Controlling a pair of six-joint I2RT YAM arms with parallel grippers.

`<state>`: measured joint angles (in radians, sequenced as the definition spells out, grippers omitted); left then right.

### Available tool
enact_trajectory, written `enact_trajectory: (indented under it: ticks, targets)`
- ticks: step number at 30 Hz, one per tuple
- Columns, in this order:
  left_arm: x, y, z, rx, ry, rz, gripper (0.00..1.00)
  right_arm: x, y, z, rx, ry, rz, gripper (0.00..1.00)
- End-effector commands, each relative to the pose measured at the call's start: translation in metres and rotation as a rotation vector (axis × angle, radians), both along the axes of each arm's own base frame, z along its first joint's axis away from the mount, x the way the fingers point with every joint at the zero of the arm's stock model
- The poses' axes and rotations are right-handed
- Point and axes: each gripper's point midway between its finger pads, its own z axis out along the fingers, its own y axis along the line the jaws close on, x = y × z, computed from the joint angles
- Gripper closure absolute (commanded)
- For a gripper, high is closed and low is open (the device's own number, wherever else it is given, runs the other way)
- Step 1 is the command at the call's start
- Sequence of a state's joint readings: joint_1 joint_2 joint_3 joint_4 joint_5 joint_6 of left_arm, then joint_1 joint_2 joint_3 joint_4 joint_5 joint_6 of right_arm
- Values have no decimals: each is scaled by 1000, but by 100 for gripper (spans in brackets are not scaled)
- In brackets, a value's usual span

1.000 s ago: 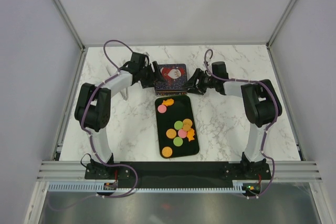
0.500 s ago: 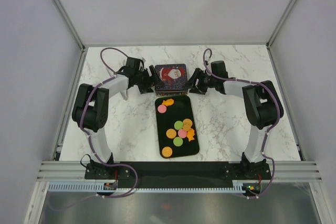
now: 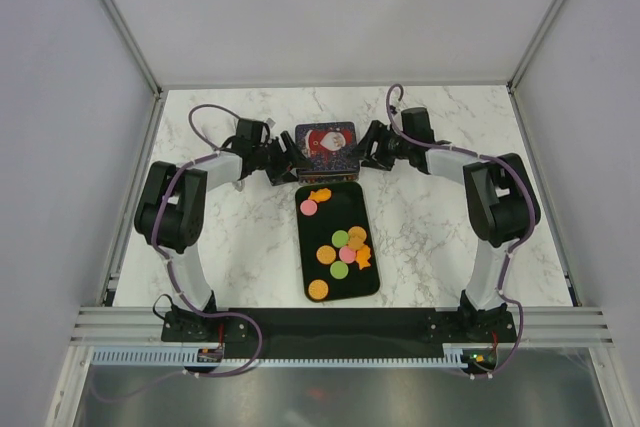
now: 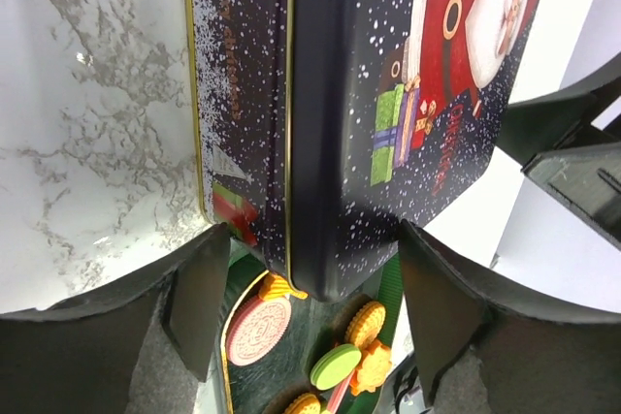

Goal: Pack the cookies

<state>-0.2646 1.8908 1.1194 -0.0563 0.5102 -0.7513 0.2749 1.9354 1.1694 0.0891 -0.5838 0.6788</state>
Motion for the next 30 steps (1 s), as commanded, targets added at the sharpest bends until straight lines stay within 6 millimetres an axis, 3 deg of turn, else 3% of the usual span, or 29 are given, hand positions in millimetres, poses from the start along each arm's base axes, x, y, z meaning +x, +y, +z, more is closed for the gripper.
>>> enact_trajectory:
  ticks: [1,12,20,26,30]
  targets:
    - [4,-4,15,-68,-35,20,27,17,8,10,-20,-75,17,29]
    - [-7,0,-3,-86,14,39,63,13,18,-1,-92,-72,46,29]
    - [-17,-1,-30,-41,83,54,77,7,26,-14,-176,-66,65,29]
    - [-25,0,-54,33,134,58,95,-1,31,-29,-265,-63,87,29]
    - [-37,3,-69,78,187,62,98,-6,37,-35,-306,-70,105,29]
